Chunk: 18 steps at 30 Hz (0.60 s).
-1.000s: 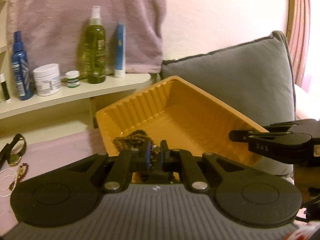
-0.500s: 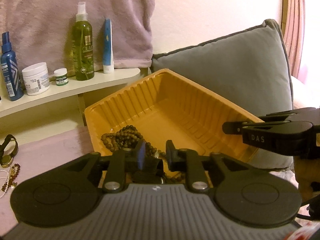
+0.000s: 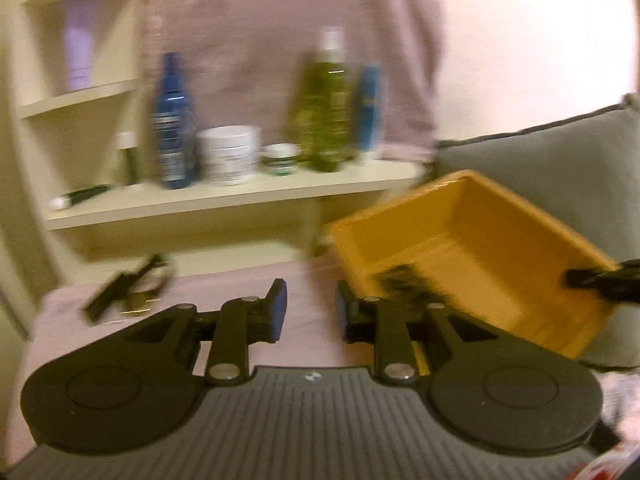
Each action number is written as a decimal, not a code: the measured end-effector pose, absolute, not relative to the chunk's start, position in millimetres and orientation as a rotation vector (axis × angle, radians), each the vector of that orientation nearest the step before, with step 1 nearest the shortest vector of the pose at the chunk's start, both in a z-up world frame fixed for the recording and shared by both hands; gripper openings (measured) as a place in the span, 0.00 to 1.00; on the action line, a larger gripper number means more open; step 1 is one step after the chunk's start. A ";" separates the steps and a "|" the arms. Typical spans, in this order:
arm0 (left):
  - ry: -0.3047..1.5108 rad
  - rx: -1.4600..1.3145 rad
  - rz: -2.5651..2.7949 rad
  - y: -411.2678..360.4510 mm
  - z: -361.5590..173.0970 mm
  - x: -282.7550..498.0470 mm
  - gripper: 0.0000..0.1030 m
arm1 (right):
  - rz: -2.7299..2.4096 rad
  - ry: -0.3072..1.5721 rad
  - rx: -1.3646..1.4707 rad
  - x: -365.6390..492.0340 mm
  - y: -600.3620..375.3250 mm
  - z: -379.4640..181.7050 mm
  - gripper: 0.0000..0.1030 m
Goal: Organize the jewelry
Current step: 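Grasp the white pearl necklace on the towel with the left tool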
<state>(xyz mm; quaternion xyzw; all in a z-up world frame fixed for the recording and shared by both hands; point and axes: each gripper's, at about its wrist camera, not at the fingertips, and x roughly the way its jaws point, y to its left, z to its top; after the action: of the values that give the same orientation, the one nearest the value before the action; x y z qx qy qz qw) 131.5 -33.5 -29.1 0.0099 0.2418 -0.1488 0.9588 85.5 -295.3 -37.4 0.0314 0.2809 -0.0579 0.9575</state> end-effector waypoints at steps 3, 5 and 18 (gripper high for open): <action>0.515 0.028 -0.217 -3.9 -41.5 131.0 0.23 | -0.117 0.570 0.062 85.6 -295.7 -37.7 0.05; 0.536 0.024 -0.169 14.2 -49.8 129.6 0.24 | -0.118 0.571 0.062 85.6 -295.9 -38.1 0.05; 0.597 0.105 -0.079 66.2 -83.2 149.9 0.24 | -0.125 0.584 0.050 90.6 -296.5 -41.2 0.05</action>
<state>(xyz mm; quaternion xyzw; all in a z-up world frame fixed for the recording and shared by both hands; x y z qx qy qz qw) 149.9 66.2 -83.2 0.0517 0.2938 -0.0389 0.9537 90.6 -296.5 -41.2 0.0246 0.2876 -0.0613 0.9555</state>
